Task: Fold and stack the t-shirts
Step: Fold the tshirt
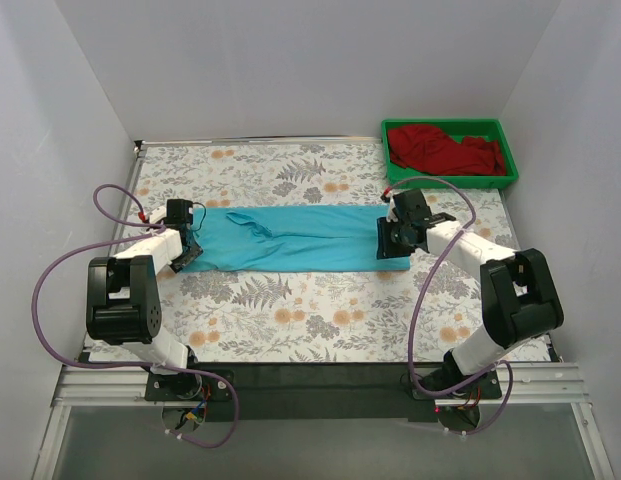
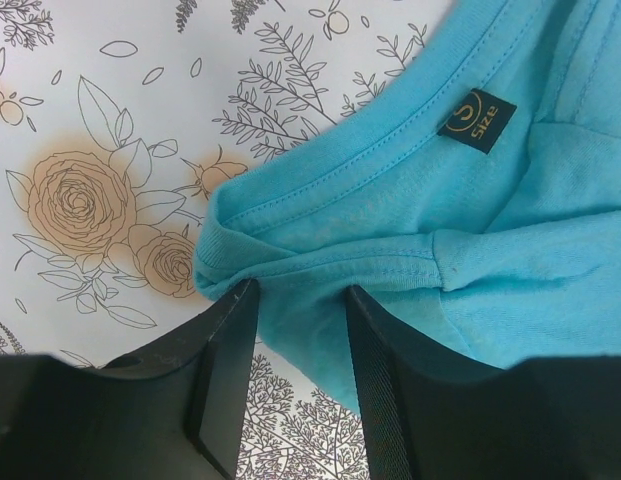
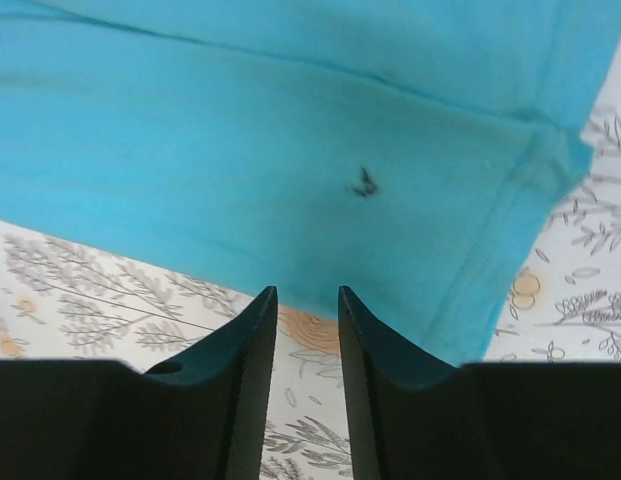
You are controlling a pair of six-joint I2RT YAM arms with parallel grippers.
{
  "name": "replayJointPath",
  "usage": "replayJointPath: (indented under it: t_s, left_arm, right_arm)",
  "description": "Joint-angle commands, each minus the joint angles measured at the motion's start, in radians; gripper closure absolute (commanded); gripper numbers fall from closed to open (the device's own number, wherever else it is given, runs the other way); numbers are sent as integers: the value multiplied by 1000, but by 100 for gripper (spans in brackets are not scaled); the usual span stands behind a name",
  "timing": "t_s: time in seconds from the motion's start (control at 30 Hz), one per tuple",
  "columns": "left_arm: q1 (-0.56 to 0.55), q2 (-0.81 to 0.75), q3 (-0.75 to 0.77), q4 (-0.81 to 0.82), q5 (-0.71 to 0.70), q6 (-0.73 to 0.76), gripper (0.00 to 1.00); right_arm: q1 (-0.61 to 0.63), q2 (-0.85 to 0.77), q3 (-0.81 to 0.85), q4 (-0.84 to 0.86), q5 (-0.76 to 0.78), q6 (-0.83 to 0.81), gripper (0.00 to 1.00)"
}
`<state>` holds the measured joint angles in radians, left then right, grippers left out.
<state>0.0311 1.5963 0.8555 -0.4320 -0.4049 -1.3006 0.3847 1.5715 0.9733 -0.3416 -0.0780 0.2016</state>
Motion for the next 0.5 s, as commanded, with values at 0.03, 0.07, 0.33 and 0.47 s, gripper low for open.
replayJointPath:
  t_s: [0.03,0.07,0.33,0.47]
  left_arm:
    - [7,11,14,9,-29,6,62]
    - [7,16,13,9,-31,7,62]
    - [15,76,57,-16,-127,27,64]
    - [20,126,105,-42,-210,43,64]
  right_arm:
    - [-62,-28,-67,75,11,59,69]
    - [-88,-24,-85,78,9,64,69]
    - [-205,13,-168,78,18,125,70]
    - [-269,24,-174,36,70,107,70]
